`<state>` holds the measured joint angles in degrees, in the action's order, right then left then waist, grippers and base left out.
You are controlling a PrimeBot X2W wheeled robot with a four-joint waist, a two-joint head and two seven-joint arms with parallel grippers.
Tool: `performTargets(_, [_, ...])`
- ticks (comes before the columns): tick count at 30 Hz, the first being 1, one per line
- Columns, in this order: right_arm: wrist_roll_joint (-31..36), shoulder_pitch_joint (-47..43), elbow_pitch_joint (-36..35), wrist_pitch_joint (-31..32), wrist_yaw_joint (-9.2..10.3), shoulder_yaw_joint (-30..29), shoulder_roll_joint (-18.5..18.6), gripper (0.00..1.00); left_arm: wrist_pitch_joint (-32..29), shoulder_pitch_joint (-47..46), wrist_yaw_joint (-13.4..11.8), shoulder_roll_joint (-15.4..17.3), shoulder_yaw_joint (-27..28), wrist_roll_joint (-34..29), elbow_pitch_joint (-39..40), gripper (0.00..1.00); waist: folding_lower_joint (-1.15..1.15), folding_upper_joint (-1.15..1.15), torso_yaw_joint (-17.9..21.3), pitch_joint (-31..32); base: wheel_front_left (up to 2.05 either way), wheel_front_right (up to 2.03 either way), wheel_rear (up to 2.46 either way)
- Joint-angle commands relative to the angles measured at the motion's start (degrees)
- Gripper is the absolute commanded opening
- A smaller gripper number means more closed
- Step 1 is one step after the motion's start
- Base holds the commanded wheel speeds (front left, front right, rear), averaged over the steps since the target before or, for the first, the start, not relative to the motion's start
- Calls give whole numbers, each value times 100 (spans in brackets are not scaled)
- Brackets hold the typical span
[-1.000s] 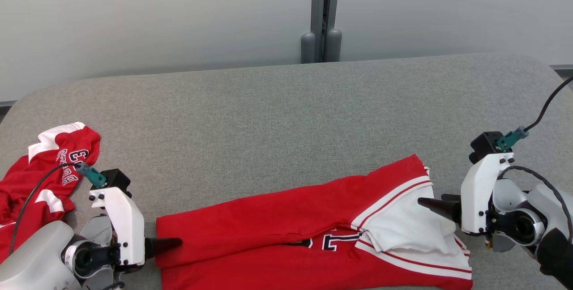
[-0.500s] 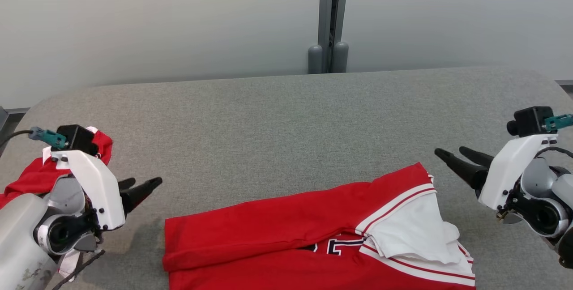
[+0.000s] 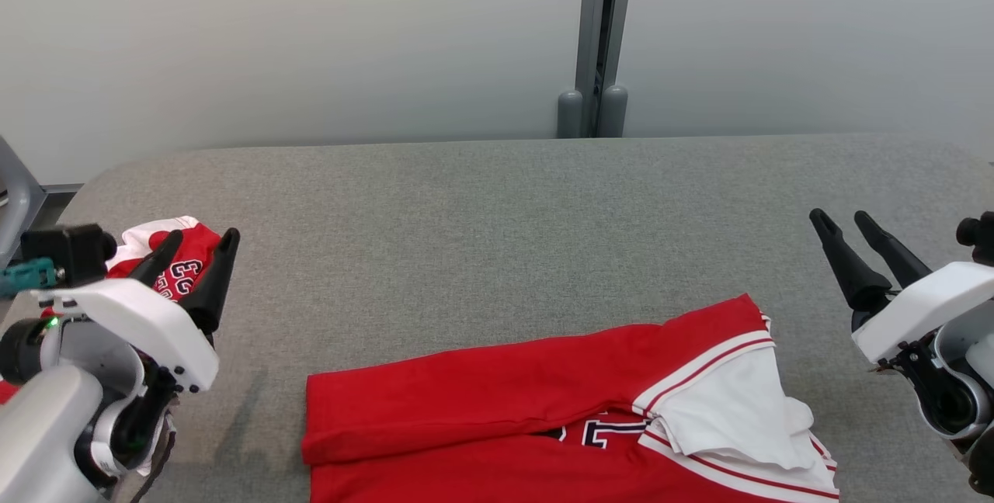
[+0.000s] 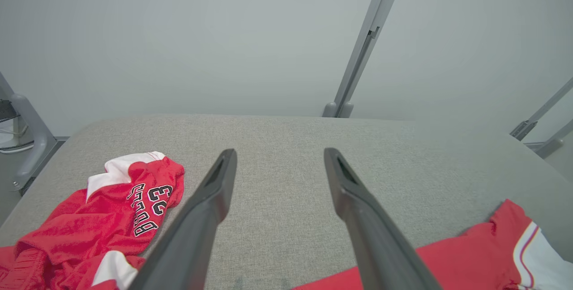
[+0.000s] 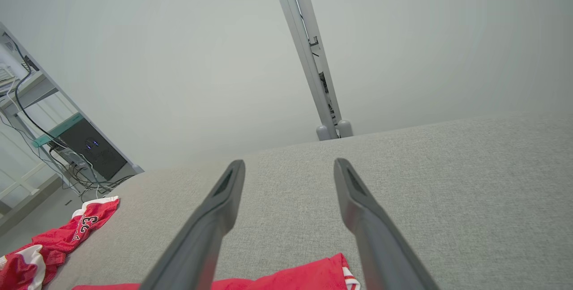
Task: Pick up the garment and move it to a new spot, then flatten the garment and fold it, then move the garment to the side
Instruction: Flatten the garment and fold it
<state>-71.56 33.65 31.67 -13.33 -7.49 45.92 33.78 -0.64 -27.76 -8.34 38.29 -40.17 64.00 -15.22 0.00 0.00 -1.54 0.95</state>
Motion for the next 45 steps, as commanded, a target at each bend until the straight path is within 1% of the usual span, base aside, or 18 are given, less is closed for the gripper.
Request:
performTargets(1, [60,-64,8,-55,-2,-51,-18,100,90,98,-58,-12,32,-39,34,100,0,0,-8,6,0,0,0])
performTargets(5, [500,-318,74,-188,-2,-550,-208,100,931,563,-518,-42,184,-304,366,100,0,0,-49,12,0,0,0])
performTargets(8, [1080,-564,-32,-192,-1,-1315,-372,100,1380,901,-814,-121,330,-474,645,100,0,0,-81,0,0,0,0])
performTargets(11, [1602,-1012,-212,-189,-2,-2023,-669,100,1546,1199,-1098,-220,474,-864,913,100,0,0,-125,-4,0,0,0])
performTargets(14, [2020,-1416,-451,-190,-1,-2525,-905,100,1584,1496,-1285,-422,725,-1264,1233,100,0,0,-170,-5,0,0,0])
performTargets(16, [2287,-1682,-599,-190,-1,-2760,-1064,100,1589,1708,-1350,-610,944,-1598,1432,100,0,0,-193,-13,0,0,0])
performTargets(18, [2584,-1915,-660,-191,-1,-2934,-1210,100,1584,2001,-1340,-820,1102,-1886,1503,100,0,0,-201,-22,0,0,0])
performTargets(20, [2883,-2052,-711,-191,-1,-3111,-1332,100,1586,2180,-1326,-1056,1397,-2100,1579,100,0,0,-200,-29,0,0,0])
performTargets(23, [3365,-2278,-706,-190,-1,-3354,-1517,100,1587,2527,-1204,-1456,1828,-2473,1612,100,0,0,-190,-46,0,0,0])
performTargets(27, [3788,-2547,-625,-192,-1,-3649,-1770,100,1587,2846,-971,-1895,2273,-3160,1668,100,0,0,-195,-66,0,0,0])
performTargets(31, [4026,-2703,-500,-192,-1,-3716,-1925,100,1587,3090,-641,-2268,2556,-3592,1549,100,0,0,-203,-72,0,0,0])
performTargets(35, [4182,-2612,-350,-116,-1,-3723,-1947,100,1587,3198,-358,-2539,2796,-3840,1438,100,0,0,-202,-63,0,0,0])
performTargets(40, [4191,-2409,-9,230,-1,-3665,-1982,100,1587,3166,-75,-2770,2964,-4000,1232,100,0,0,-220,-57,0,0,0])
performTargets(45, [4166,-2214,473,587,-1,-3567,-1994,100,1588,3112,87,-2917,3037,-4099,1085,100,0,0,-284,-49,0,0,0])
